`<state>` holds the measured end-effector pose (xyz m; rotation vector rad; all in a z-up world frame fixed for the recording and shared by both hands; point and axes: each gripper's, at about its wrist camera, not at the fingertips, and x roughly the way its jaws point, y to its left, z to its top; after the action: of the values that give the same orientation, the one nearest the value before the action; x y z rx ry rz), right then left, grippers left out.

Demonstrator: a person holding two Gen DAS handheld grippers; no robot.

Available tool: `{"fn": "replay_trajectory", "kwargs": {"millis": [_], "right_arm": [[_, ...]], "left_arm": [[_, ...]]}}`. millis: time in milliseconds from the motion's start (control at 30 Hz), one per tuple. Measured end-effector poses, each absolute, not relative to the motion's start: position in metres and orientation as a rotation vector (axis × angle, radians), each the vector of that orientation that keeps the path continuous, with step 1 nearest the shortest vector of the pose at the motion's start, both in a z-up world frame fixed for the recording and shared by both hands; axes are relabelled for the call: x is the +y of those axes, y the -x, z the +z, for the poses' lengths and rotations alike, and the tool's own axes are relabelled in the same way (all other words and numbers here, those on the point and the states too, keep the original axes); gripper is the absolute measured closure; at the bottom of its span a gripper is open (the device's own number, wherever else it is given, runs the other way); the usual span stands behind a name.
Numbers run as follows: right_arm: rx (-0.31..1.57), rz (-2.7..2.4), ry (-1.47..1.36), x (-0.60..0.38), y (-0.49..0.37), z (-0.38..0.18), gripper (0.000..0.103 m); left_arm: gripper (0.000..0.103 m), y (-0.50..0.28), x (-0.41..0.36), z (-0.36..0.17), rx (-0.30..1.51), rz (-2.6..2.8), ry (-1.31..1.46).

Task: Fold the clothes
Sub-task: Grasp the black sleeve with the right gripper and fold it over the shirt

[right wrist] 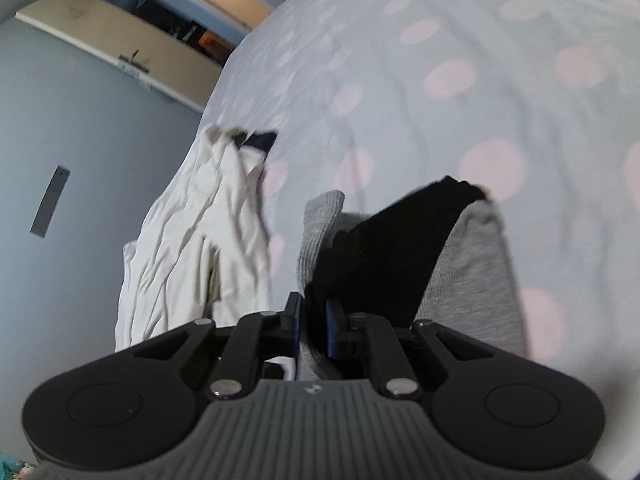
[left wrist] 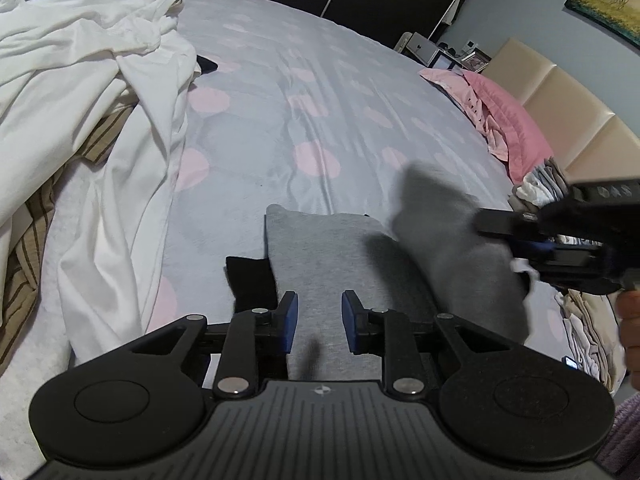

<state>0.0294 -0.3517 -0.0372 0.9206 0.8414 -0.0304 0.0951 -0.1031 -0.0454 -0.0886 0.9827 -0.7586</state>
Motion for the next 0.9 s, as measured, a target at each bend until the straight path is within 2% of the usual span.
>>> {"fn": "replay_trajectory", "kwargs": {"millis": [333, 433, 567, 633, 733, 900], "right_arm": [[0.970, -0.032, -0.865, -0.300, -0.089, -0.091, 0.089], [0.979, -0.033, -0.862, -0.297, -0.094, -0.101, 0.081], [0.956, -0.005, -0.840, -0.294, -0.092, -0.087, 0.067], [0.924, 0.011, -0.789, -0.294, -0.085, -0.069, 0.067], [0.883, 0.015, -0.703, -0.302, -0.068, -0.044, 0.058], [0.869, -0.051, -0.627, -0.330, -0.024, -0.029, 0.058]], "left_arm": [[0.082, -0.104, -0.084, -0.051, 0.995, -0.713, 0.102], [0.082, -0.104, -0.083, -0.051, 0.998, -0.707, 0.102], [0.082, -0.103, -0.082, -0.047, 0.997, -0.713, 0.108], [0.082, -0.100, -0.081, -0.044, 0.995, -0.720, 0.116], [0.082, -0.094, -0.080, -0.039, 0.997, -0.737, 0.127], [0.081, -0.078, -0.084, -0.031, 1.003, -0.757, 0.100]]}}
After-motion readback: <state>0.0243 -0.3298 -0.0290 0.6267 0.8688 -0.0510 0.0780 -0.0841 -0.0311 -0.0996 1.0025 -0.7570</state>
